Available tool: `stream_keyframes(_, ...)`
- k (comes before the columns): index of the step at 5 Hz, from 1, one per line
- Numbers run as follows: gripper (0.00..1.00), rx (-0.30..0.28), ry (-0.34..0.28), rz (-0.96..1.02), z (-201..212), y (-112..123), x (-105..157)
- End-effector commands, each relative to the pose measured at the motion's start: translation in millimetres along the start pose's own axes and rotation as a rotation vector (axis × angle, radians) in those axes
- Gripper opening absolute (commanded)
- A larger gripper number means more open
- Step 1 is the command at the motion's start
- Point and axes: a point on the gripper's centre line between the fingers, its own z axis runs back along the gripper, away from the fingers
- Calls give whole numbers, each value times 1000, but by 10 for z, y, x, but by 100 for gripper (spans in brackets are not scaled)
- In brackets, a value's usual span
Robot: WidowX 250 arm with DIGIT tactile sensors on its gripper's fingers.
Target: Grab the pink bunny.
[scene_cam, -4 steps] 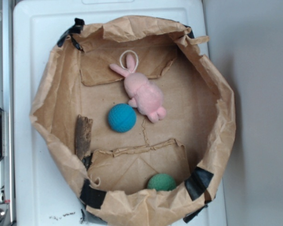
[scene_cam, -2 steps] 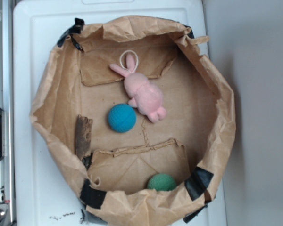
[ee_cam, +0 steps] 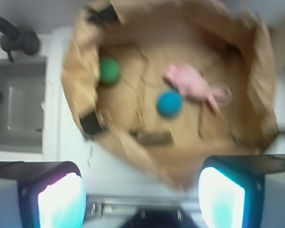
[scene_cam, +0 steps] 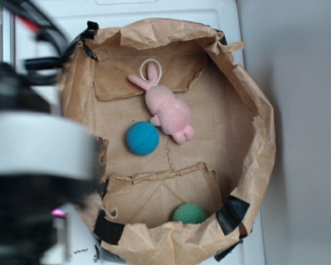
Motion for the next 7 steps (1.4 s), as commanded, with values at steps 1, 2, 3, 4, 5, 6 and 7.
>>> stream_keyframes(1, 100, 1, -47, 11, 117, 38, 45)
stream_keyframes(2, 100, 1, -47, 11, 117, 38, 45)
stream_keyframes(3, 100, 1, -47, 11, 117, 38, 45)
stream_keyframes(4, 100, 0, -91, -64, -76, 161, 362)
stream_keyframes(5, 100, -2, -133, -123, -145, 275, 446)
stream_keyframes(6, 100, -18, -167, -194, -165, 382, 495)
stream_keyframes(7, 100, -1, -177, -255, -281, 498, 484)
